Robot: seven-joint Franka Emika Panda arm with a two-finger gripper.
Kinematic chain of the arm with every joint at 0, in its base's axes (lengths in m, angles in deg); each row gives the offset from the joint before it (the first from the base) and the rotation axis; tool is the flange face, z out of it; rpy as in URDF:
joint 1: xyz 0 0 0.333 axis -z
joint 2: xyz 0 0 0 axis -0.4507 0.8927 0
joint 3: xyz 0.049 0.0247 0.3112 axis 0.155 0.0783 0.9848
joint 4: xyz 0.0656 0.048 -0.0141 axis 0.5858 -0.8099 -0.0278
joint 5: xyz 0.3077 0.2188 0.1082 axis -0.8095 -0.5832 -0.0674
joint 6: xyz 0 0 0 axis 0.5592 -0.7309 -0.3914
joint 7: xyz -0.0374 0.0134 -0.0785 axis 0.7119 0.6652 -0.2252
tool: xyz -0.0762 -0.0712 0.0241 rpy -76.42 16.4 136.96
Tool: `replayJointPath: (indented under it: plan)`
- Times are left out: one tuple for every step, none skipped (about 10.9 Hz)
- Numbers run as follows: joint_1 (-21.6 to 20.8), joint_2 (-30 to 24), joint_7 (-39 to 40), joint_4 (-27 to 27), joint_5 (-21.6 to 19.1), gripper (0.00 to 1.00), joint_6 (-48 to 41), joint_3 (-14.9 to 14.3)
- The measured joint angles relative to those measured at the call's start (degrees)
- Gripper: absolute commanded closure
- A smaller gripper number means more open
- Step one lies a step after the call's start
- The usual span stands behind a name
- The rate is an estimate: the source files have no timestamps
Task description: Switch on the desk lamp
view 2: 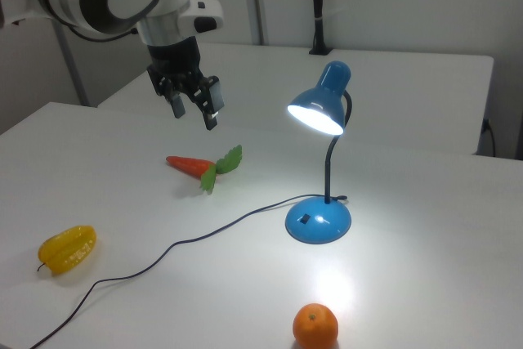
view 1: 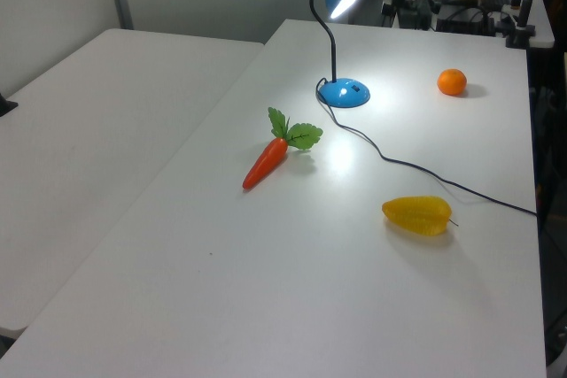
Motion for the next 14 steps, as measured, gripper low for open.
replayJointPath:
  plan:
    - [0.00, -0.31, -0.02, 0.08, 0.00, 0.00, -0.15, 0.65]
    - [-0.01, -0.86, -0.17, 0.25, 0.00, 0.00, -0.96, 1.99]
    - [-0.02, -1.28, -1.62, 0.65, 0.00, 0.00, -1.89, 3.08]
    - [-0.03, -1.67, -4.56, 1.61, 0.01, 0.00, -3.40, 4.55]
    - [-0.06, -2.06, -7.61, 2.80, 0.01, 0.00, -5.55, 6.13]
    - [-0.08, -2.60, -9.89, 3.63, 0.01, 0.00, -7.19, 7.81]
    - [-0.10, -3.12, -12.05, 3.79, 0.01, 0.00, -7.89, 9.50]
    - [-0.36, -3.40, -14.19, 3.79, 0.01, 0.00, -8.16, 10.93]
    - [-1.20, -3.46, -14.82, 3.73, 0.01, 0.00, -8.38, 11.25]
    - [-1.87, -3.58, -14.83, 3.49, 0.01, 0.00, -8.72, 11.25]
    - [-2.23, -3.74, -14.35, 3.04, 0.03, 0.00, -8.89, 11.24]
    - [-2.72, -3.85, -12.22, 2.28, 0.05, 0.00, -8.89, 11.11]
    - [-4.34, -3.86, -10.71, 1.90, 0.10, 0.00, -8.89, 9.50]
    - [-6.27, -3.86, -8.24, 1.77, 0.10, 0.00, -8.88, 7.27]
